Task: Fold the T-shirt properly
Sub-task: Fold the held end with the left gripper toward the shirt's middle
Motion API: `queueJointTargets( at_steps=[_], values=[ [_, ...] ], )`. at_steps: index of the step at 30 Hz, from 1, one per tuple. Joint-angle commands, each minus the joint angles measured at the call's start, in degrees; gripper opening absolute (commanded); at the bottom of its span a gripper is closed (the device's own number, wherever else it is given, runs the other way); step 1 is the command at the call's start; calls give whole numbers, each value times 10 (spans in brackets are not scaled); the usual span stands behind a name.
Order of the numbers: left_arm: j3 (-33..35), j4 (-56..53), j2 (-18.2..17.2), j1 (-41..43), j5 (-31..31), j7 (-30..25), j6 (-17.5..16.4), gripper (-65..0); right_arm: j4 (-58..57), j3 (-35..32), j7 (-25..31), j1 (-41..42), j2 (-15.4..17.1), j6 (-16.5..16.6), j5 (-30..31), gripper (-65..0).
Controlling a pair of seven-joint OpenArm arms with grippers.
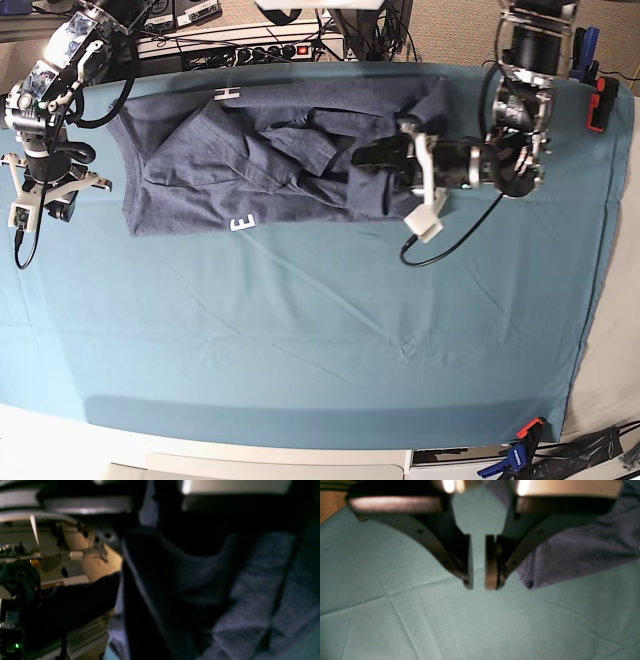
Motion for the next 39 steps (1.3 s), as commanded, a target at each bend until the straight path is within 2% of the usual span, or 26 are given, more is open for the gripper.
queueJointTargets(
  at_steps=[1,7,31,32,35,36,39],
  values=[
    [-3,10,3,-16,-15,-14,-3,-650,10,4,13,5,9,-2,3,-555],
    [-3,10,19,-43,1,-16,-3,-650,10,4,12,5,9,-2,3,-555],
    [-2,10,25,-34,11,-20,-3,-650,10,4,12,5,9,-2,5,-555],
    [-2,10,25,-34,11,-20,-3,-619,10,4,13,5,9,-2,5,-555],
    [-2,10,25,-34,11,-20,-3,-438,10,4,13,5,9,-2,5,-555],
    [-2,10,25,-34,11,-20,-3,-397,10,4,13,5,9,-2,5,-555],
    [-2,10,25,-34,11,-21,-3,-366,10,4,13,5,9,-2,5,-555]
  ],
)
